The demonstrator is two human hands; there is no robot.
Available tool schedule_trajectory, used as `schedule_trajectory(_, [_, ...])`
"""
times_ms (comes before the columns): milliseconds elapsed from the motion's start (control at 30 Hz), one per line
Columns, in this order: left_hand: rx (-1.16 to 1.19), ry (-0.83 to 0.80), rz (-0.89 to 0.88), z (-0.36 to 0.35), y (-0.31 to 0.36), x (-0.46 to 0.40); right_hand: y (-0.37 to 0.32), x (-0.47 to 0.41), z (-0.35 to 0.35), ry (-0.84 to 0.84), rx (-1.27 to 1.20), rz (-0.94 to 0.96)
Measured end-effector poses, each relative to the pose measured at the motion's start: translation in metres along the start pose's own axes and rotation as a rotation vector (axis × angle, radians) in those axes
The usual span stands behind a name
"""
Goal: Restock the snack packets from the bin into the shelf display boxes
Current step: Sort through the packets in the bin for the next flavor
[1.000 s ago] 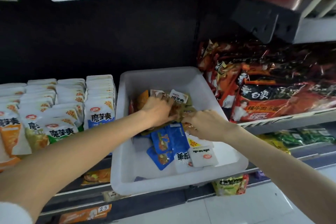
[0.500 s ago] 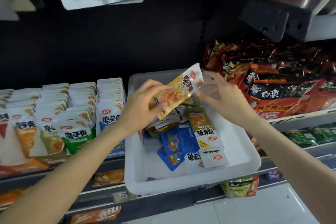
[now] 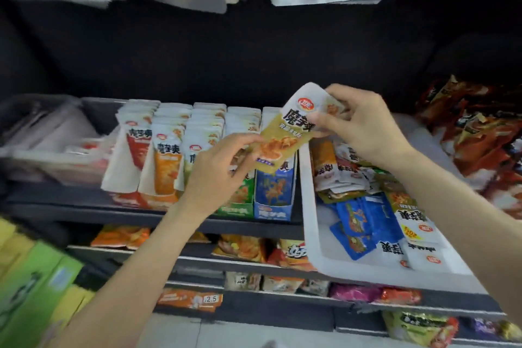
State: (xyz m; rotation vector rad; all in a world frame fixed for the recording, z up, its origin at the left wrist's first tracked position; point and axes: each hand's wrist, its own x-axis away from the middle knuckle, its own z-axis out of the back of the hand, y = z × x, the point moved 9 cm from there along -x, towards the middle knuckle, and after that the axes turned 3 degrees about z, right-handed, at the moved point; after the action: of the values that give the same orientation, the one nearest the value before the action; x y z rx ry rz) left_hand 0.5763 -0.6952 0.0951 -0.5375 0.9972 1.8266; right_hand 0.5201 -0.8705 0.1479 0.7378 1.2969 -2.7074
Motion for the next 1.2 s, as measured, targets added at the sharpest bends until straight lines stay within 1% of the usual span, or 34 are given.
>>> schedule_trajectory(67, [-0.093, 0.127, 0.073, 0.03, -0.024, 0.013, -0.02, -0.015, -0.016, 0.055, 0.066, 0.074])
schedule_trajectory(133, [-0.093, 0.231, 0.228, 0.061, -0.056, 0.03, -0.032, -0.031, -0.033, 0.106, 0.029, 0.101])
schedule_trajectory(167, [-0.085, 0.244, 0.314, 0.073, -0.072, 0.04, -0.037, -0.041, -0.044, 0.115, 0.027, 0.108])
schedule_trajectory(200, [-0.099, 0.22, 0.393, 0.08, -0.087, 0.048, -0.041, -0.051, -0.057, 0.111, 0.069, 0.131])
schedule_trajectory(267, [-0.23, 0.078, 0.475, 0.08, -0.109, 0.061, -0.05, -0.069, -0.086, 0.077, 0.218, 0.207])
schedule_trajectory(300, [-0.305, -0.008, 0.475, 0.075, -0.115, 0.066, -0.052, -0.076, -0.101, 0.055, 0.29, 0.231])
schedule_trajectory(367, [-0.369, -0.144, 0.436, 0.062, -0.12, 0.076, -0.05, -0.085, -0.128, -0.008, 0.433, 0.249])
schedule_trajectory(433, [-0.37, -0.208, 0.38, 0.051, -0.118, 0.083, -0.045, -0.089, -0.151, -0.091, 0.604, 0.253])
schedule_trajectory(600, [-0.4, -0.229, 0.343, 0.045, -0.12, 0.084, -0.026, -0.085, -0.187, -0.315, 0.808, 0.216])
schedule_trajectory(800, [-0.447, -0.274, 0.315, 0.042, -0.118, 0.078, -0.004, -0.071, -0.221, -0.52, 0.912, 0.213])
schedule_trajectory(833, [-0.456, -0.276, 0.32, 0.042, -0.117, 0.075, -0.005, -0.072, -0.219, -0.51, 0.879, 0.205])
schedule_trajectory(900, [-0.475, -0.225, 0.313, 0.046, -0.108, 0.066, -0.016, -0.078, -0.204, -0.407, 0.747, 0.227])
schedule_trajectory(933, [-0.476, -0.168, 0.293, 0.051, -0.099, 0.059, -0.025, -0.078, -0.19, -0.316, 0.672, 0.276])
schedule_trajectory(1000, [-0.396, 0.028, 0.214, 0.063, -0.07, 0.044, -0.043, -0.068, -0.149, -0.096, 0.56, 0.402])
schedule_trajectory(1067, [-0.259, 0.247, 0.088, 0.068, -0.036, 0.033, -0.055, -0.039, -0.104, 0.091, 0.591, 0.546])
schedule_trajectory(1100, [-0.188, 0.311, 0.031, 0.063, -0.02, 0.029, -0.052, -0.022, -0.085, 0.142, 0.643, 0.584])
schedule_trajectory(1133, [-0.11, 0.332, -0.014, 0.052, -0.007, 0.023, -0.042, -0.005, -0.067, 0.171, 0.692, 0.583])
schedule_trajectory(1200, [0.071, 0.265, -0.052, 0.019, 0.016, 0.008, -0.01, 0.026, -0.032, 0.167, 0.765, 0.471])
